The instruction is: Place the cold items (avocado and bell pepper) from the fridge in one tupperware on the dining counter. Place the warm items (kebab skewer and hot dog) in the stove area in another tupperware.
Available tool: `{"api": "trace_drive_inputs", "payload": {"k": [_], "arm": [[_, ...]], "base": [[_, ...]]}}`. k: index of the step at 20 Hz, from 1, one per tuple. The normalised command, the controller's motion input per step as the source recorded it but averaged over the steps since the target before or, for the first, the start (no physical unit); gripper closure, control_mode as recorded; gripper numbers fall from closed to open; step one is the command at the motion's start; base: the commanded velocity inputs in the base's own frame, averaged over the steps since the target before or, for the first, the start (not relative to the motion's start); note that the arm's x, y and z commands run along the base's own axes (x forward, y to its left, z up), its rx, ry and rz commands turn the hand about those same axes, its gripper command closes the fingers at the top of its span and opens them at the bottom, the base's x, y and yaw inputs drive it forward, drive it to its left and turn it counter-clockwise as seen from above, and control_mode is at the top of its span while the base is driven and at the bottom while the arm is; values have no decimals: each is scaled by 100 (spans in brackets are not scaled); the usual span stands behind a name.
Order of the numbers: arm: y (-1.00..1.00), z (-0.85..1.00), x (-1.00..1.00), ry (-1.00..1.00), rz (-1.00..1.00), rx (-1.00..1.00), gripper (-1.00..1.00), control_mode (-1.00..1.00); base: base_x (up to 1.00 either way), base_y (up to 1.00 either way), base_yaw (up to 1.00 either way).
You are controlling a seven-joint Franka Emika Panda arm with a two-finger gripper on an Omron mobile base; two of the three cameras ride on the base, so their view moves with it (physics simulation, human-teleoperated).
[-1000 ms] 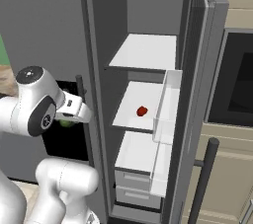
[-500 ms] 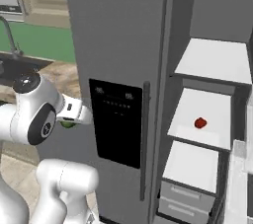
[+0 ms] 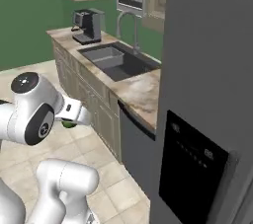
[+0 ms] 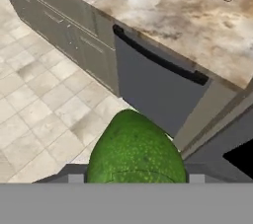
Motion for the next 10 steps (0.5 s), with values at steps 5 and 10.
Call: {"api": "trace_drive_inputs", "payload": {"k": [5,10], "arm": [[0,0,0,0,0,0,100,100],[0,0,0,0,0,0,100,100]], "base": [[41,-7,99],[45,5,83]]}}
